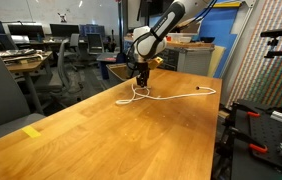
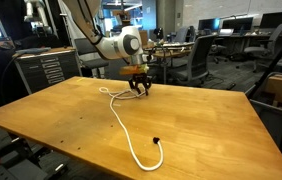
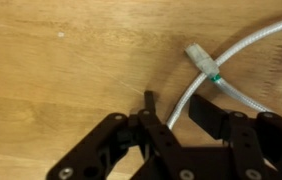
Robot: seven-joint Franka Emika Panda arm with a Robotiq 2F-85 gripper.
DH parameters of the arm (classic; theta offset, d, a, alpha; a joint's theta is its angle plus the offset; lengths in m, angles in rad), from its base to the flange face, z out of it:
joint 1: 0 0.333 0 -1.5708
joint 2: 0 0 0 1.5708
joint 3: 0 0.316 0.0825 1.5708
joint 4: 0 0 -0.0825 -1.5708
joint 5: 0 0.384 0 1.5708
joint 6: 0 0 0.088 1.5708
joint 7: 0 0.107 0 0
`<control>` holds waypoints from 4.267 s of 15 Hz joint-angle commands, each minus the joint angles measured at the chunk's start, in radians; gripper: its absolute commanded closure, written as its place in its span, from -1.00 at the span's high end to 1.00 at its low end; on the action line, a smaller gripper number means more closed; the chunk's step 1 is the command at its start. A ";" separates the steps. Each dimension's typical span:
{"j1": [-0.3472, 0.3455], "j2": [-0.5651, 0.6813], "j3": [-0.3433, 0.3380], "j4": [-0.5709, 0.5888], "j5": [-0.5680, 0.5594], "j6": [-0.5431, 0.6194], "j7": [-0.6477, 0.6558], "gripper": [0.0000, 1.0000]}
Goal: Tie the knot using the rope
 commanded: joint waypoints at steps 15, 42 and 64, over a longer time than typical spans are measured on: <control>-0.108 0.099 -0.005 0.213 0.135 -0.246 0.058 -0.94; -0.085 -0.132 0.140 -0.044 0.290 -0.216 -0.003 -0.98; -0.158 -0.160 0.080 0.023 0.253 -0.214 -0.037 1.00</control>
